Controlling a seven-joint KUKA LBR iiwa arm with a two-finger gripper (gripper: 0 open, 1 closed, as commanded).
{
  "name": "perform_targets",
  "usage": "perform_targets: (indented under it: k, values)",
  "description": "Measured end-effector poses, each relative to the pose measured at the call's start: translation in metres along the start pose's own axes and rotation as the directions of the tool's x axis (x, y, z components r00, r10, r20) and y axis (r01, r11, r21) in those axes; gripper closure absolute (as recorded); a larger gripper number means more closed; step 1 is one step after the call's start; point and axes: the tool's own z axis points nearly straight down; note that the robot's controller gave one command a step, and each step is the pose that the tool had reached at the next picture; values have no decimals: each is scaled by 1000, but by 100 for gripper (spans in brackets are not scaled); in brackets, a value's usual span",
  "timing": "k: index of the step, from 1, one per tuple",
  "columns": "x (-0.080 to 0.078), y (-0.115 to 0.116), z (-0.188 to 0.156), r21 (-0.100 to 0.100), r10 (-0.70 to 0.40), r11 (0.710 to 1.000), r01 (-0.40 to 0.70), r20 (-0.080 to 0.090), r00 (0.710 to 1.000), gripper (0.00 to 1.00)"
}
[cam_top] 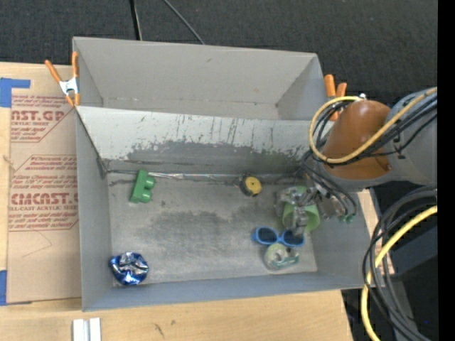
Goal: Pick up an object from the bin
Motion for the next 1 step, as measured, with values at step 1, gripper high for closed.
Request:
perform_targets:
  k: [1]
  values:
    - [-2,2,-33,11,-2,1000,2,0,1000,100]
